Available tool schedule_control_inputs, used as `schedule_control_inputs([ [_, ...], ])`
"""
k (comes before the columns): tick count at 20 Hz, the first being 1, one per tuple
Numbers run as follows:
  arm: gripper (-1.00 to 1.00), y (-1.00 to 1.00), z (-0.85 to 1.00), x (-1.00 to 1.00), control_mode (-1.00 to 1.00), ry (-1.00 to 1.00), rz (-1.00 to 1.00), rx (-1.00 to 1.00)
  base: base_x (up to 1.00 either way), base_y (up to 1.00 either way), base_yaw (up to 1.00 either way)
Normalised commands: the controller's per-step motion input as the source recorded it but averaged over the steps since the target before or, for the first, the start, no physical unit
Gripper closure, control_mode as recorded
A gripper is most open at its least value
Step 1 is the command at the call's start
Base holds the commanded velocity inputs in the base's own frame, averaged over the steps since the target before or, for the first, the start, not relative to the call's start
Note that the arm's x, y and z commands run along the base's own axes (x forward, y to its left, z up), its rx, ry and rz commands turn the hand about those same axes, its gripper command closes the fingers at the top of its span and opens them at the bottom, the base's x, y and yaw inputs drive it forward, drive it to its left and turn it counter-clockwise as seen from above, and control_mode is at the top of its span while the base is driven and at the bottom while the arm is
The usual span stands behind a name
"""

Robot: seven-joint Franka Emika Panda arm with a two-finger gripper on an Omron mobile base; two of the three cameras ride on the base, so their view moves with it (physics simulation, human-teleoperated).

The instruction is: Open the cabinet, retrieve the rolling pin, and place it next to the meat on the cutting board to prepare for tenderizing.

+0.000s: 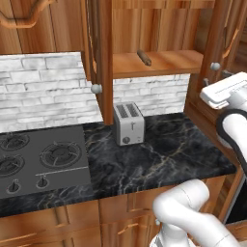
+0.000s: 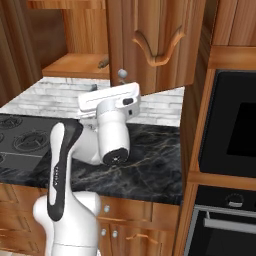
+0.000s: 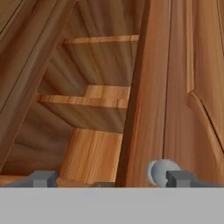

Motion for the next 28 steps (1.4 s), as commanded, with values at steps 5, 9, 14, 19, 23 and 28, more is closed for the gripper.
schedule_control_inputs([
  [5,-1.0,0.41,0.0,0.0,-1.0,0.02,-0.13,-0.06,0.0,0.0,0.0],
  [9,-1.0,0.26,0.0,0.18,-1.0,0.03,-0.22,-0.09,0.0,0.0,0.0],
  [14,-1.0,0.2,0.02,0.23,-1.0,0.0,-0.24,-0.16,0.0,0.0,0.0],
  [19,-1.0,0.06,0.02,0.4,-1.0,0.03,-0.23,-0.15,0.0,0.0,0.0],
  [23,-1.0,0.01,0.0,0.57,-1.0,0.08,-0.2,-0.13,0.0,0.0,0.0],
  [28,-1.0,0.03,0.0,0.7,-1.0,0.14,-0.17,-0.1,0.0,0.0,0.0],
])
